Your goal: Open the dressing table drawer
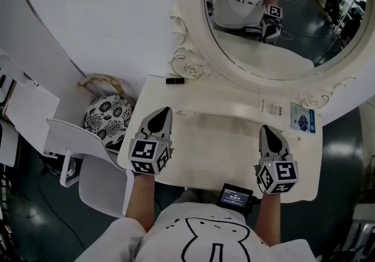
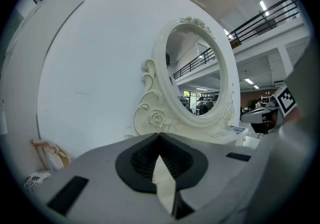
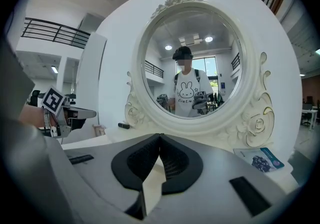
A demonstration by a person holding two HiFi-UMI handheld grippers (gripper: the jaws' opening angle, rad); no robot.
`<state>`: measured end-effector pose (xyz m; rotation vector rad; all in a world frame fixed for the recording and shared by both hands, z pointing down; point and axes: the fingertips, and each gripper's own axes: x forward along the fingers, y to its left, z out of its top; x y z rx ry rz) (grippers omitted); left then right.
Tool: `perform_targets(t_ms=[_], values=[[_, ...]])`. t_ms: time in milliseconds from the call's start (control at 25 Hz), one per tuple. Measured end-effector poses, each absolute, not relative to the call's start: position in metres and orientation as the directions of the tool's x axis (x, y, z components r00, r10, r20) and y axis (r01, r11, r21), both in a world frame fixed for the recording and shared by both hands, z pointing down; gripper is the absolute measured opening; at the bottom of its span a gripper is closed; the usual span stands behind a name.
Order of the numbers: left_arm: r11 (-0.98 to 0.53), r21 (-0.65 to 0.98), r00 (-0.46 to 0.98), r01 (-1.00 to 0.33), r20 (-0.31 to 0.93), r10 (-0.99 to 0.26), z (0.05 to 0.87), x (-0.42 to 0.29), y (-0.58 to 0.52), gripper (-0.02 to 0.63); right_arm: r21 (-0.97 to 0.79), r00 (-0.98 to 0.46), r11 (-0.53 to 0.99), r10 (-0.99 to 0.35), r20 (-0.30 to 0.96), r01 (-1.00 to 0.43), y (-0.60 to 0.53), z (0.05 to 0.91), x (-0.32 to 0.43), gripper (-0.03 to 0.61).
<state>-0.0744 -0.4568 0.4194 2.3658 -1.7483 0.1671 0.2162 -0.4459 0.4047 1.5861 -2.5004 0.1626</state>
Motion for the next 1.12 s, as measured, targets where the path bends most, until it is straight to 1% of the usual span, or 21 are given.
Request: perform_targets(t_ms=[560,800,840,880,920,1120], values=[[-0.233,0.134,0.267,-0.963,0.385,-0.883,0.503,-0.074,-0.462,0.003,-0.083,-0.443,0.445,-0.818,0.367,-0.892,-0.459,0.486,0.217,0.020],[-0.218,0.172,0.273,-0.961,0.446,-0.852,0.532,-0.070,-0.466,0.003,-0.108,-0.450,0.446,-0.800,0.397,-0.889,-0.464,0.505,0.216,0.020],[-0.216,0.174,0.273,-0.961,0.455,-0.848,0.535,-0.069,-0.466,0.018,-0.113,-0.449,0.443,-0.800,0.398,-0.889,-0.466,0.506,0.216,0.020],[-0.216,0.176,0.274,-0.961,0.463,-0.843,0.538,-0.069,-0.467,0.064,-0.116,-0.449,0.441,-0.800,0.398,-0.890,-0.468,0.507,0.216,0.020],[-0.216,0.178,0.276,-0.960,0.470,-0.838,0.541,-0.068,-0.469,0.096,-0.117,-0.449,0.441,-0.799,0.399,-0.890,-0.469,0.508,0.216,0.020],[-0.218,0.191,0.286,-0.957,0.499,-0.818,0.557,-0.069,-0.479,0.120,-0.122,-0.445,0.435,-0.796,0.411,-0.892,-0.475,0.517,0.214,0.020]])
